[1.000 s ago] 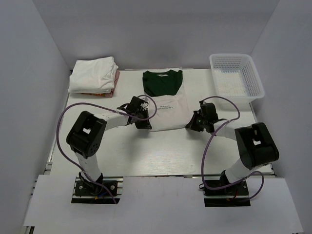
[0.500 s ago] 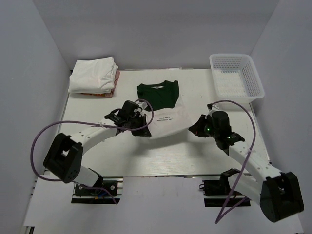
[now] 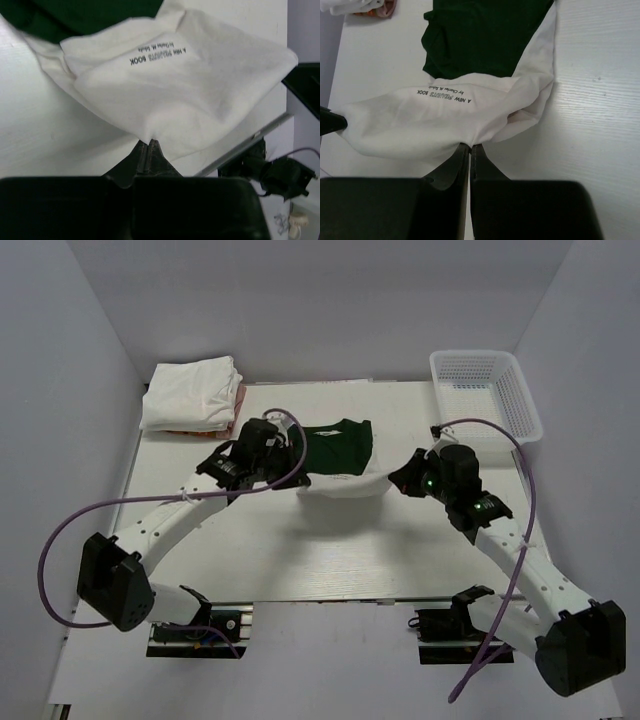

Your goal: Fold and stack the t-shirts

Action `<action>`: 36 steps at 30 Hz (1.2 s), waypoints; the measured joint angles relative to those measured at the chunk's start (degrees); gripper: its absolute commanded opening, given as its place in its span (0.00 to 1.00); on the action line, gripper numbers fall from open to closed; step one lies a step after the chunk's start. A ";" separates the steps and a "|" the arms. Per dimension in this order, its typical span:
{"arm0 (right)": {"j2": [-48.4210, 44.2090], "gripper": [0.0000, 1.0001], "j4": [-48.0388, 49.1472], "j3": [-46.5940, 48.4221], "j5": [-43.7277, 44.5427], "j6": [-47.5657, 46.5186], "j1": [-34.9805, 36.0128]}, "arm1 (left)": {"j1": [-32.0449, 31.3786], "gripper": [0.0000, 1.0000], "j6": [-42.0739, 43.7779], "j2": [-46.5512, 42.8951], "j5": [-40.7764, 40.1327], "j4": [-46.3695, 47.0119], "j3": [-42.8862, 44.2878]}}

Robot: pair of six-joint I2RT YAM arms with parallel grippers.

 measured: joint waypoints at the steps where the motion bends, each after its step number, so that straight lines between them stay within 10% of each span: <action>1: 1.31 0.00 0.20 1.33 0.72 -0.02 -0.02 | 0.13 0.00 -0.11 1.38 -1.11 -0.70 2.27; 12: 20.22 0.00 1.92 19.08 6.43 -3.02 -0.59 | 2.08 0.00 -0.11 16.41 -14.95 -8.24 22.23; 36: 55.06 0.00 2.27 47.69 0.68 -6.27 -4.48 | 12.85 0.00 2.29 44.94 -12.00 -9.79 47.71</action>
